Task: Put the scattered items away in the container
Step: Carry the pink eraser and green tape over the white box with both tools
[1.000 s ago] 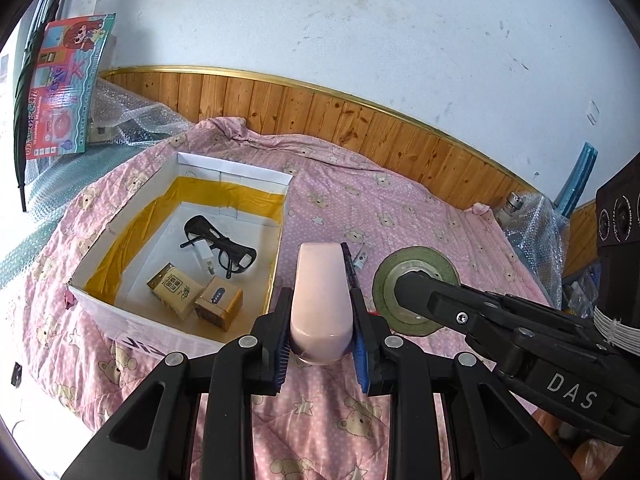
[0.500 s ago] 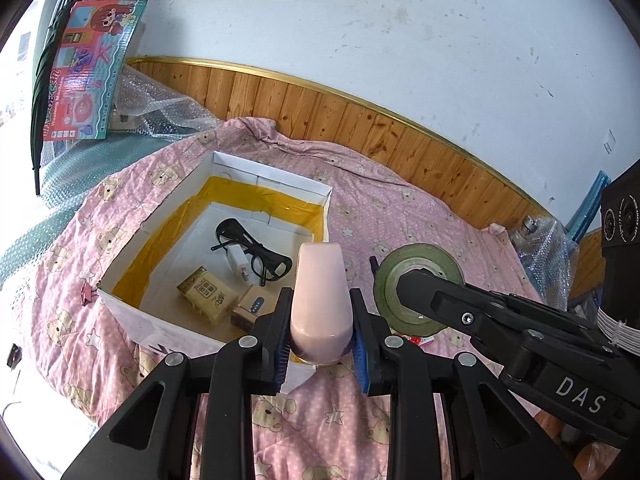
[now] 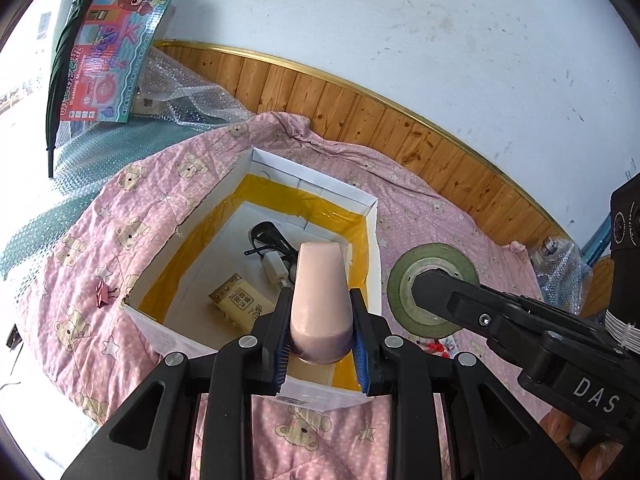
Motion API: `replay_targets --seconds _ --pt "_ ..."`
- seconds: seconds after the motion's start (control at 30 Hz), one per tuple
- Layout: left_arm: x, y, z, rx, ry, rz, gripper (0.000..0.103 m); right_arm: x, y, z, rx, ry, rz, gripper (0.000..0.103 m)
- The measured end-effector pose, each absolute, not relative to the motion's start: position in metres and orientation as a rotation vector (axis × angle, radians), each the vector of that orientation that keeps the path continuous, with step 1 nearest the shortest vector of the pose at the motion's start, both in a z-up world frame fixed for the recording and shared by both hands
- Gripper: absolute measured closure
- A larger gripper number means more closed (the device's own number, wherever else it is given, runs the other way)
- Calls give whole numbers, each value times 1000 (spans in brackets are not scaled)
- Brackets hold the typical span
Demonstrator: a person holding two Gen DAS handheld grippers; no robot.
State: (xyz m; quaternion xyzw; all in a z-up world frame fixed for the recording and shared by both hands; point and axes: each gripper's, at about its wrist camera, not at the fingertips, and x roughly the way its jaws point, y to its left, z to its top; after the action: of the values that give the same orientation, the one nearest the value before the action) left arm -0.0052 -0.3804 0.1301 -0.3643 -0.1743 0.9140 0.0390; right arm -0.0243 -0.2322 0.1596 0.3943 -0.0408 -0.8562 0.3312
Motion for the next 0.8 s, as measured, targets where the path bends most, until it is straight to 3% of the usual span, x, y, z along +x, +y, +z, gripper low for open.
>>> replay_targets --seconds 0.8 --pt "-62 -424 108 -1235 -588 2827 76 -95 -249 140 1096 -133 -2195 93"
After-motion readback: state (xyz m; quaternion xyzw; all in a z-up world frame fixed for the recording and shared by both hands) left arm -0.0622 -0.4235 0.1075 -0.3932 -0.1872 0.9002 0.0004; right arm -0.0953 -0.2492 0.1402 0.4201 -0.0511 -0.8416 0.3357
